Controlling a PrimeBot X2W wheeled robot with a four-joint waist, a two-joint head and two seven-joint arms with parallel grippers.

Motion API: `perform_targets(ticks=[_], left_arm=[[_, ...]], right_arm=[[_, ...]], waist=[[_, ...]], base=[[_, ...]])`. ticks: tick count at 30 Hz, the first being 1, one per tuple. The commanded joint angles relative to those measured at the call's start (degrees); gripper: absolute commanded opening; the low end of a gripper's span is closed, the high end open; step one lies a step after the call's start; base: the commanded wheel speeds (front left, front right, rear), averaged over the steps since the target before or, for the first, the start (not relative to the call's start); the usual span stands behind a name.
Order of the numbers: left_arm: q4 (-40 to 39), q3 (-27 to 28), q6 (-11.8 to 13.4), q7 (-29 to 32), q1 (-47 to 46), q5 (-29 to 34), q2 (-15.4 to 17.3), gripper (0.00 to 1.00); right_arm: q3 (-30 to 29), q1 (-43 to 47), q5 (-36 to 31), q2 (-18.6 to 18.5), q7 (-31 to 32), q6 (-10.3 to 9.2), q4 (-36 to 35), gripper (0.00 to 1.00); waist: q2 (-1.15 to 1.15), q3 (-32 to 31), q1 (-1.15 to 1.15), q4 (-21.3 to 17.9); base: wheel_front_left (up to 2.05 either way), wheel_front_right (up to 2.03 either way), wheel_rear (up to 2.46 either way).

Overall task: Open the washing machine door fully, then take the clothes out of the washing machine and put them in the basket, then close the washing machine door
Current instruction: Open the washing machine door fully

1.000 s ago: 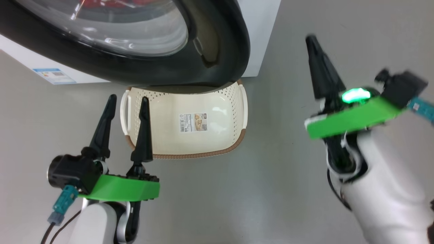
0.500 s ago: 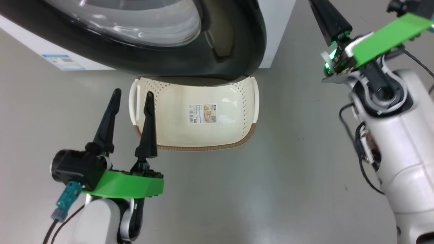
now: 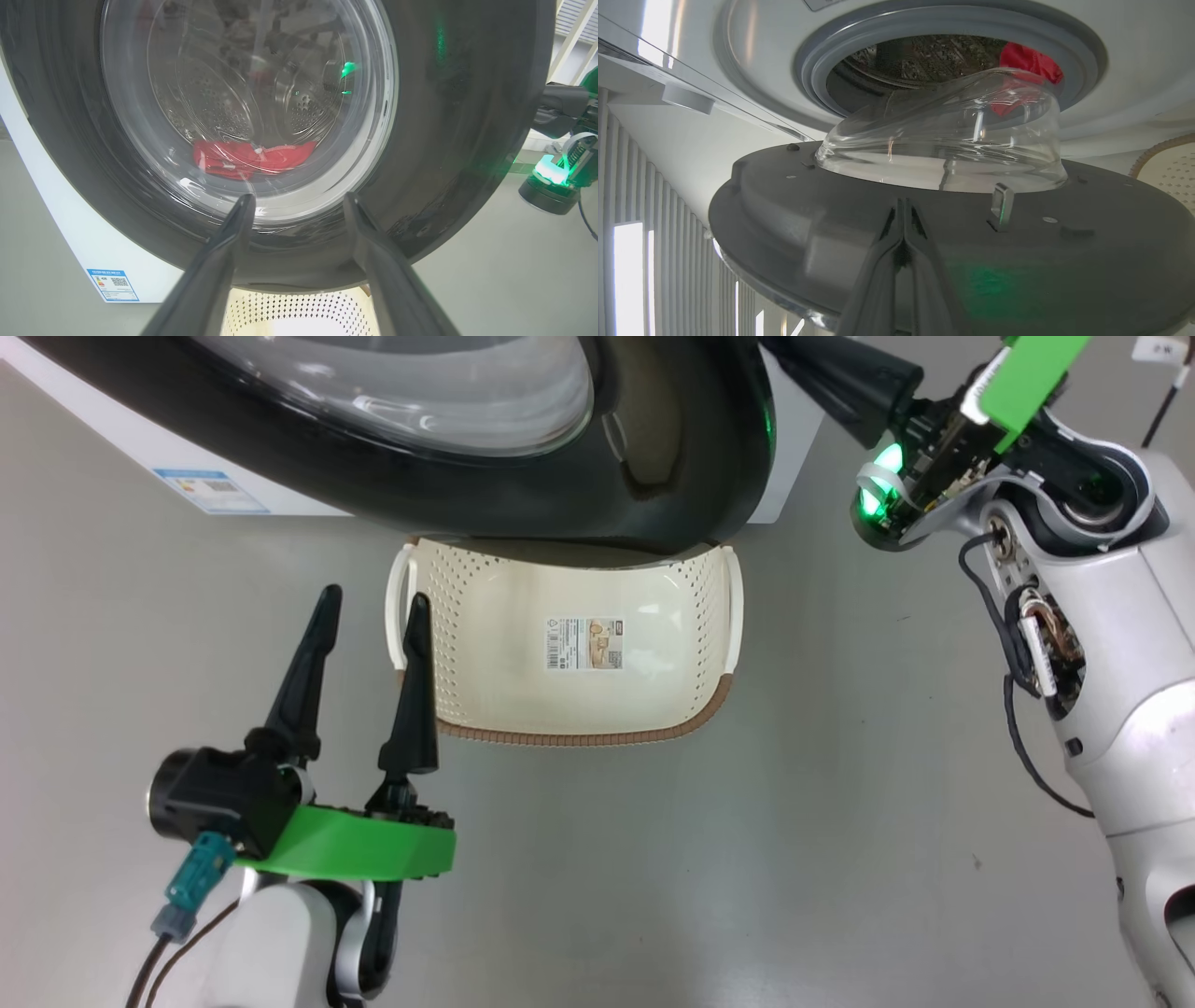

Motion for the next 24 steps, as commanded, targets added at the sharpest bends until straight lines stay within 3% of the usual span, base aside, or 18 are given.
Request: perform_targets(ticks=[1, 12, 24], left_arm=[[-1.1, 1.8, 0.4, -0.3, -1.1, 0.2, 1.1, 1.00], [-0.1, 2.0, 0.6, -0.3, -1.1, 0.4, 1.1, 1.00], [0.2, 2.5, 1.5, -0.3, 0.1, 0.4, 1.1, 1.00]], right_arm=[[0.5, -0.9, 0.8, 0.7, 0.4, 0.44, -1.1, 0.00], [4.3, -1.9, 1.0, 0.8, 4.8, 0.44, 0.0, 0.00], [7.1, 3.3, 1.7, 1.5, 6.7, 0.44, -3.9, 0.00]], waist=[[0.00, 0.1, 0.00, 0.0], [0.00, -0.8, 0.00, -0.1], [0.00, -3.5, 0.00, 0.5]], base=[[0.00, 0.00, 0.00], [0.00, 0.00, 0.00], [0.00, 0.00, 0.00]])
